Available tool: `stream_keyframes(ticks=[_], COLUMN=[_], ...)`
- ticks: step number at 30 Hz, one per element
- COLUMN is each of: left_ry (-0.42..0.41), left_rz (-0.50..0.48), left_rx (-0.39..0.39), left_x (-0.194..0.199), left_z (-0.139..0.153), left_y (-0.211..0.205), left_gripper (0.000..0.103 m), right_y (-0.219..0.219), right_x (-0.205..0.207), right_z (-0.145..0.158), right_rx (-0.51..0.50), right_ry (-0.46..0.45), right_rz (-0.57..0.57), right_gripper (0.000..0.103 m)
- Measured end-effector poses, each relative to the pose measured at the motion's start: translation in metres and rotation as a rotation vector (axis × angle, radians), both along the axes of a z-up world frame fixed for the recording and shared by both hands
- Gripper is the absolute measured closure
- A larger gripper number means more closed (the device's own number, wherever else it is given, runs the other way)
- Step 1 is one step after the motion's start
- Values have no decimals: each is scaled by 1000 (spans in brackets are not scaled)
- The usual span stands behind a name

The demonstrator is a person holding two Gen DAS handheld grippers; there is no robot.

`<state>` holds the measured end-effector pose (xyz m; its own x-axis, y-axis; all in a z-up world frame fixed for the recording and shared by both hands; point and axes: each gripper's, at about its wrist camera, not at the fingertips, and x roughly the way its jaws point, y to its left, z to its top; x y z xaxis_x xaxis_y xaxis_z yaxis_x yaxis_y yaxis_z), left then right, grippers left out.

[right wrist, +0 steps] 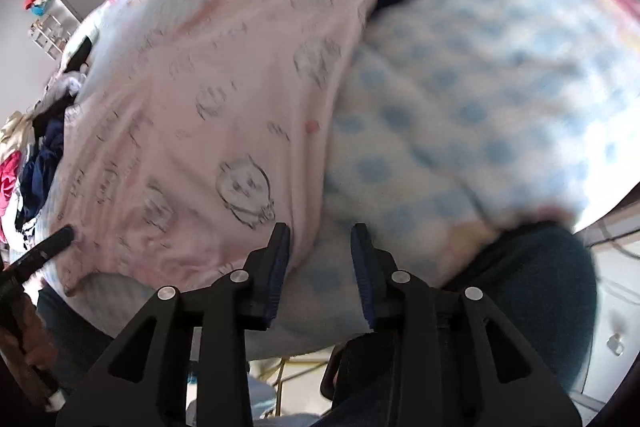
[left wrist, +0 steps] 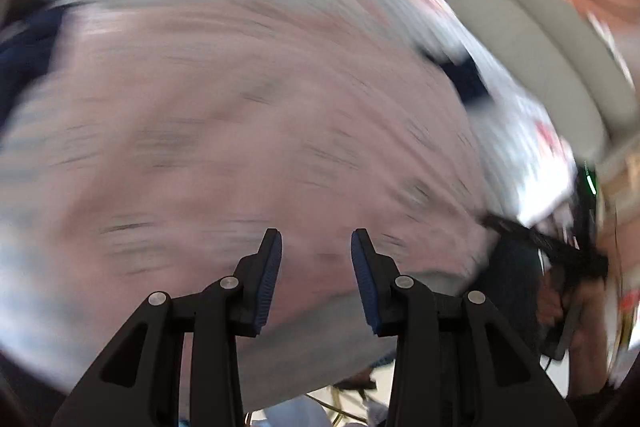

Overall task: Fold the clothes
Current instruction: 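Open both grippers and release the waistband onto the bed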

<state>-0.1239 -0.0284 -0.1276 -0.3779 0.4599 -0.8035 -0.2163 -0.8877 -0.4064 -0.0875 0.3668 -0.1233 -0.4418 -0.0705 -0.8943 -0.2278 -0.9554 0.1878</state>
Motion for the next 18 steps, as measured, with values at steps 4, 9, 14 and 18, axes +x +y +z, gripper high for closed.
stream_keyframes(ticks=[4,9,14,18], left_ry=[-36,-82,-20,-32], left_rz=[165,154,212,242], left_rx=[-51,-140,-60,-10], left_x=[4,10,-31,-94], left_z=[-8,-23,-6,-11], left_y=[-68,-87,-124,-141], left_gripper=[65,65,65,65], right_y=[-29,-70,-94,-140], right_x=[-5,-24,-63,-118], right_z=[20,-22,27,52], right_rx=[-59,8,-15,-68], right_ry=[84,-120,4,84], right_rz=[100,182,213,337], right_gripper=[66,66,61,60])
